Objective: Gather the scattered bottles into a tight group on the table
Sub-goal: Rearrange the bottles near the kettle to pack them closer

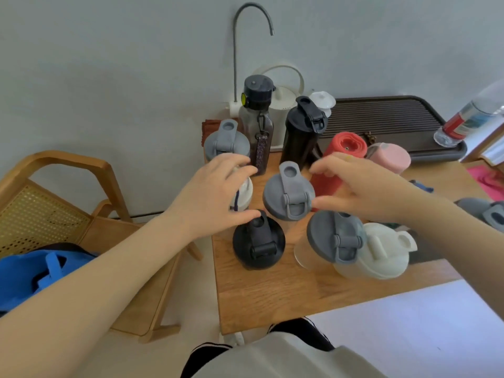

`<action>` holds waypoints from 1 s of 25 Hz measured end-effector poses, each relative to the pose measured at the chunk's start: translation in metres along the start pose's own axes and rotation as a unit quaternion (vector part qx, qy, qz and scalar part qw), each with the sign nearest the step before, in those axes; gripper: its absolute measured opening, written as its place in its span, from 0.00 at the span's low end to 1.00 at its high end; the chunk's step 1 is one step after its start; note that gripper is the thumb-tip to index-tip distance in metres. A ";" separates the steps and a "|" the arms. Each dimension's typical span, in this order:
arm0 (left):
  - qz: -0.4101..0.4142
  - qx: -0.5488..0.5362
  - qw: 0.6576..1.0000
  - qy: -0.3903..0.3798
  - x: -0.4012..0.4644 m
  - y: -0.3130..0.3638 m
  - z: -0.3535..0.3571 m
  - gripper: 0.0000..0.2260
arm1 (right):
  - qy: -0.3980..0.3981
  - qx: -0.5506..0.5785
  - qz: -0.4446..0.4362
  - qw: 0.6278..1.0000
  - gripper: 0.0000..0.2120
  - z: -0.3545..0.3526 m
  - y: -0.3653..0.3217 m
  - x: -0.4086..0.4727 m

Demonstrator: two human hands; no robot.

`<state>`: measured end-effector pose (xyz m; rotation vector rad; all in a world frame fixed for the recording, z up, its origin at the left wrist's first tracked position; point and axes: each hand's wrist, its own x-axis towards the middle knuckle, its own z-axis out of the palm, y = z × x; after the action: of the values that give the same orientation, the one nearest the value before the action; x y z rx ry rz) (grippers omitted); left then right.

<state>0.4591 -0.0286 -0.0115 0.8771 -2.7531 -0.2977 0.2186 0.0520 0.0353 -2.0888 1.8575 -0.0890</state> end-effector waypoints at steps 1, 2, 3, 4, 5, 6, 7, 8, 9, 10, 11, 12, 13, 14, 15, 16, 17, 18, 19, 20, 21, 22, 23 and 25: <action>0.056 0.008 0.998 0.025 -0.004 0.009 0.005 0.25 | -0.025 -0.026 0.009 0.999 0.37 0.005 0.002 -0.016; 0.093 0.010 0.995 0.027 -0.009 0.019 0.011 0.22 | -0.062 -0.052 0.014 0.997 0.42 0.013 0.002 -0.029; 0.117 0.018 0.993 0.022 -0.015 0.029 0.019 0.20 | -0.096 -0.083 0.014 0.992 0.47 0.024 0.002 -0.039; 0.114 0.025 0.993 0.001 -0.020 0.038 0.026 0.20 | -0.112 -0.121 0.004 0.986 0.51 0.034 0.005 -0.042; 0.081 0.030 0.996 -0.030 -0.022 0.047 0.032 0.22 | -0.113 -0.156 -0.007 0.981 0.53 0.044 0.008 -0.044; 0.031 0.043 0.997 -0.060 -0.024 0.053 0.039 0.25 | -0.106 -0.176 -0.012 0.979 0.52 0.051 0.011 -0.043; -0.019 0.065 0.994 -0.089 -0.027 0.055 0.047 0.30 | -0.089 -0.182 -0.015 0.979 0.49 0.055 0.014 -0.041; -0.056 0.085 0.989 -0.109 -0.029 0.059 0.054 0.33 | -0.070 -0.180 -0.023 0.981 0.46 0.057 0.015 -0.040; -0.076 0.097 0.985 -0.119 -0.030 0.064 0.058 0.35 | -0.056 -0.177 -0.034 0.982 0.43 0.059 0.015 -0.039; -0.091 0.097 0.984 -0.118 -0.030 0.070 0.061 0.35 | -0.050 -0.178 -0.049 0.981 0.41 0.060 0.014 -0.042; -0.106 0.097 0.983 -0.115 -0.029 0.074 0.065 0.33 | -0.049 -0.178 -0.065 0.981 0.40 0.062 0.011 -0.047; -0.122 0.103 0.980 -0.118 -0.028 0.078 0.069 0.32 | -0.051 -0.177 -0.081 0.980 0.40 0.065 0.007 -0.054; -0.140 0.116 0.976 -0.123 -0.026 0.082 0.073 0.33 | -0.051 -0.179 -0.098 0.978 0.39 0.068 0.005 -0.063; -0.155 0.129 0.972 -0.124 -0.024 0.085 0.076 0.34 | -0.052 -0.188 -0.113 0.974 0.39 0.073 0.003 -0.071; -0.171 0.140 0.967 -0.125 -0.022 0.088 0.077 0.36 | -0.051 -0.197 -0.125 0.971 0.39 0.078 0.004 -0.078; -0.184 0.146 0.963 -0.129 -0.021 0.091 0.077 0.38 | -0.046 -0.202 -0.131 0.970 0.39 0.083 0.007 -0.083; -0.195 0.143 0.961 -0.134 -0.020 0.092 0.077 0.39 | -0.041 -0.200 -0.135 0.970 0.39 0.087 0.010 -0.085; -0.203 0.137 0.960 -0.139 -0.021 0.094 0.077 0.40 | -0.033 -0.194 -0.141 0.970 0.39 0.089 0.012 -0.086; -0.206 0.134 0.959 -0.141 -0.022 0.095 0.077 0.41 | -0.021 -0.193 -0.150 0.969 0.40 0.091 0.014 -0.085; -0.204 0.139 0.958 -0.143 -0.025 0.099 0.077 0.41 | -0.006 -0.203 -0.157 0.966 0.40 0.093 0.016 -0.085; -0.197 0.150 0.958 -0.144 -0.028 0.103 0.078 0.41 | 0.010 -0.216 -0.158 0.963 0.42 0.095 0.017 -0.085; -0.187 0.160 0.958 -0.147 -0.034 0.107 0.079 0.41 | 0.023 -0.225 -0.159 0.961 0.45 0.096 0.017 -0.086; -0.180 0.167 0.958 -0.151 -0.042 0.112 0.081 0.40 | 0.027 -0.227 -0.158 0.961 0.49 0.097 0.018 -0.089; -0.176 0.168 0.957 -0.159 -0.058 0.121 0.083 0.39 | 0.027 -0.186 -0.155 0.970 0.53 0.092 0.018 -0.094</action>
<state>0.4160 0.1120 -0.0677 1.5391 -2.9784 -0.0269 0.2131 0.1614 -0.0396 -2.6450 1.6611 0.1401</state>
